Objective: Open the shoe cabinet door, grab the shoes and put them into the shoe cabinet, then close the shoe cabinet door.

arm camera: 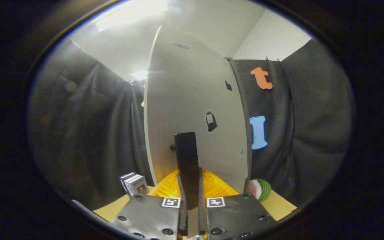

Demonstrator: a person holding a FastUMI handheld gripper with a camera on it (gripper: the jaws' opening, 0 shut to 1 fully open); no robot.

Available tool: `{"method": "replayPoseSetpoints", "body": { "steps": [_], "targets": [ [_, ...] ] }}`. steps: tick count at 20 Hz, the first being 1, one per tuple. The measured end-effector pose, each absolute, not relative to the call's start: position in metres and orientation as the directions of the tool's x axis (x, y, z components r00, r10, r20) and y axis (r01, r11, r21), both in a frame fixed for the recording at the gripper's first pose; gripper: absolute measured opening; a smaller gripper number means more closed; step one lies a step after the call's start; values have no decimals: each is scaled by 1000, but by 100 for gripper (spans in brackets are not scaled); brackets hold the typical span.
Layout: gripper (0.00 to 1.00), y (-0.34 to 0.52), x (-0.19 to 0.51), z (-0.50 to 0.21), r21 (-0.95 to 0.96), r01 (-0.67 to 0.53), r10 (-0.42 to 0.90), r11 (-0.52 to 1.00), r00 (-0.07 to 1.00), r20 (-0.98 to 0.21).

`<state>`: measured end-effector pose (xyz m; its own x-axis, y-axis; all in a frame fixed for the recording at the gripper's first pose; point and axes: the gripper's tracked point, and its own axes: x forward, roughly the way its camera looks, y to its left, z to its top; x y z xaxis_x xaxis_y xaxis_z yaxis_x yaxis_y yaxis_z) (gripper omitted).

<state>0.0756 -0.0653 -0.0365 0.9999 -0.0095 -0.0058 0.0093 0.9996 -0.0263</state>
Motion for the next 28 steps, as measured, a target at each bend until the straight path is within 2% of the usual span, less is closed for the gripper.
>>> {"method": "replayPoseSetpoints", "body": {
  "steps": [11, 20, 24, 28],
  "targets": [
    [12, -122, 41, -26, -56, 146, -144, 988, 989, 41],
    [9, -187, 24, -27, 3, 276, -276, 961, 961, 29],
    [4, -198, 22, -27, 1, 254, -254, 967, 967, 19],
    [4, -209, 15, -24, -17, 236, -236, 972, 972, 17]
  ]
}}
